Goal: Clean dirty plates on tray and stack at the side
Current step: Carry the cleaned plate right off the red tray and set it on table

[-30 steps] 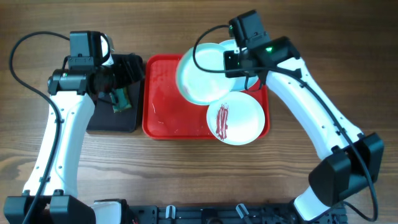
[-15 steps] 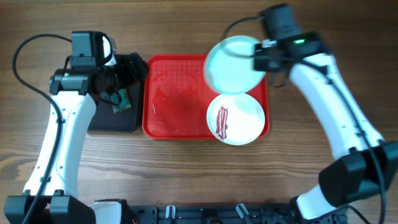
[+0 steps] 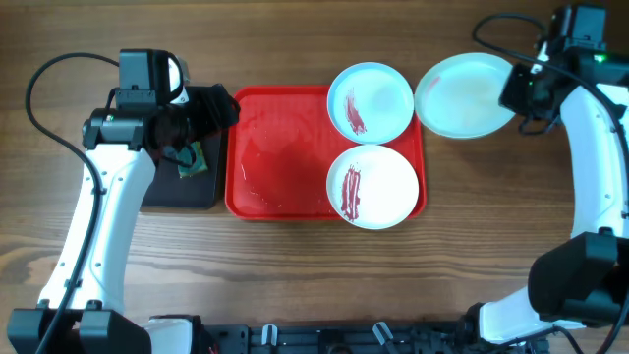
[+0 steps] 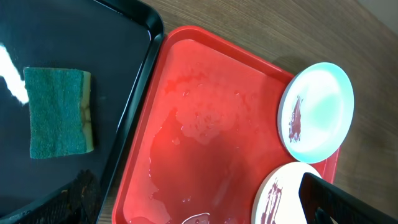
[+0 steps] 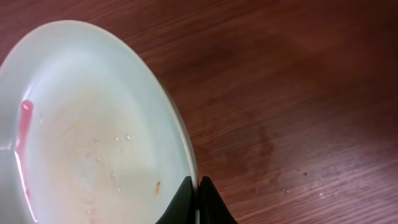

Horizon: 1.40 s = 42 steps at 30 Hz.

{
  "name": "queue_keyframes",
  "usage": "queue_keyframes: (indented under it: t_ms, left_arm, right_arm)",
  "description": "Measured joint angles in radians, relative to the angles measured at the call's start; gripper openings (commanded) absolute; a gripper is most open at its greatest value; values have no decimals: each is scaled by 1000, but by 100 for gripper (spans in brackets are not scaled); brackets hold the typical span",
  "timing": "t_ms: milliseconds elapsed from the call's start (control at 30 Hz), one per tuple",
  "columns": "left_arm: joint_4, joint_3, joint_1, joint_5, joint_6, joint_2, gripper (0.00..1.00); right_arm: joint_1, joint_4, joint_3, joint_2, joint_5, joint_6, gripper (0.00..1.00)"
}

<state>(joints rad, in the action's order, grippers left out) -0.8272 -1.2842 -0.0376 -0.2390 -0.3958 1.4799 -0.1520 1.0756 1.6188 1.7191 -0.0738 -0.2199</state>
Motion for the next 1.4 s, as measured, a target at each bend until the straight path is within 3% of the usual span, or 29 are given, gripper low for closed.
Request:
queue_keyframes:
  t_ms: [300,633,833,1067,1400]
  left_arm:
    - [1,0,0,8,0,0,100]
    - [81,0,51,62,-11,0,100]
    - [96,0,91,71,-33,0,100]
    - [96,0,97,74,-40,0,100]
    - [93,0,97,74,-45,0,100]
  right_arm:
    - [338,-61,-1,0,-220,-1,4]
    - [795,-196,-1,0,-841,-82,4]
    - [981,-354,-2,0,-1099,4,4]
    - [1044,-464,-3,0,-1275,158,4]
    - [1044,-427,-3,0,-1248,180,4]
